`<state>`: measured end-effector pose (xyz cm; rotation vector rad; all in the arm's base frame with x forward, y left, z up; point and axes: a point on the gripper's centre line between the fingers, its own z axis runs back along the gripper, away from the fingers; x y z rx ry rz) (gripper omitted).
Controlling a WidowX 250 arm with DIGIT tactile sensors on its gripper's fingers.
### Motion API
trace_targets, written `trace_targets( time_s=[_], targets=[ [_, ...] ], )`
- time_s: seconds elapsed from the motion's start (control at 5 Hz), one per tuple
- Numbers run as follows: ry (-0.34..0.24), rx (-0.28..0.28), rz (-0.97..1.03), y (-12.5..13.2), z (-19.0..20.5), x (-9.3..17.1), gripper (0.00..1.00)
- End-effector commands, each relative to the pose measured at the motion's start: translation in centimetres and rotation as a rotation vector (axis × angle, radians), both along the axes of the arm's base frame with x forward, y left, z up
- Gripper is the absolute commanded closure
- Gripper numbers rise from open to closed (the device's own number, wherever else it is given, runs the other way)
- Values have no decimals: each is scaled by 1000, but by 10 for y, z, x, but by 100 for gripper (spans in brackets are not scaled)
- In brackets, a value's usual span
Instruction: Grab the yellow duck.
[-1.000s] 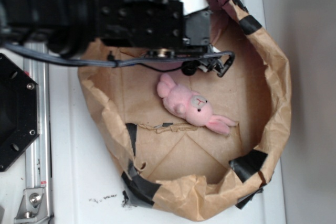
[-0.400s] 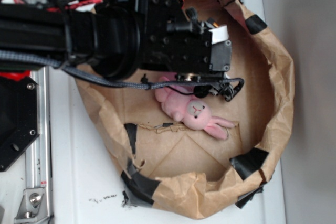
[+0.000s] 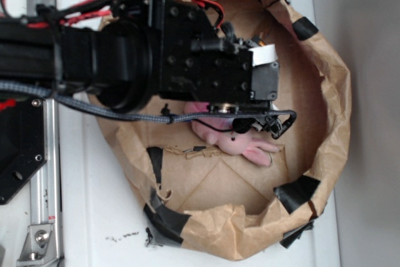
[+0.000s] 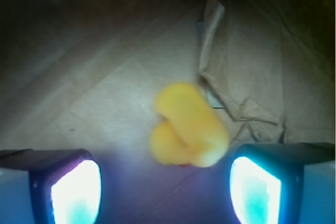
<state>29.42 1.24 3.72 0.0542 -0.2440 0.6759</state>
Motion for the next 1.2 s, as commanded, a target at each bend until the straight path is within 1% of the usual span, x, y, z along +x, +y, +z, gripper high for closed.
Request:
trace_targets(
  time_s=[0.0,0.2,0.4,0.6,1.0],
  targets=[
    [-59,37,57,31,15,7,0],
    [-47,60,69,39,10,7,0],
    [-27,66,81,48,3,6,0],
    [-24,65,87,52,-2,0,100],
    [-61,39,59,40,14,-3,100]
  ],
)
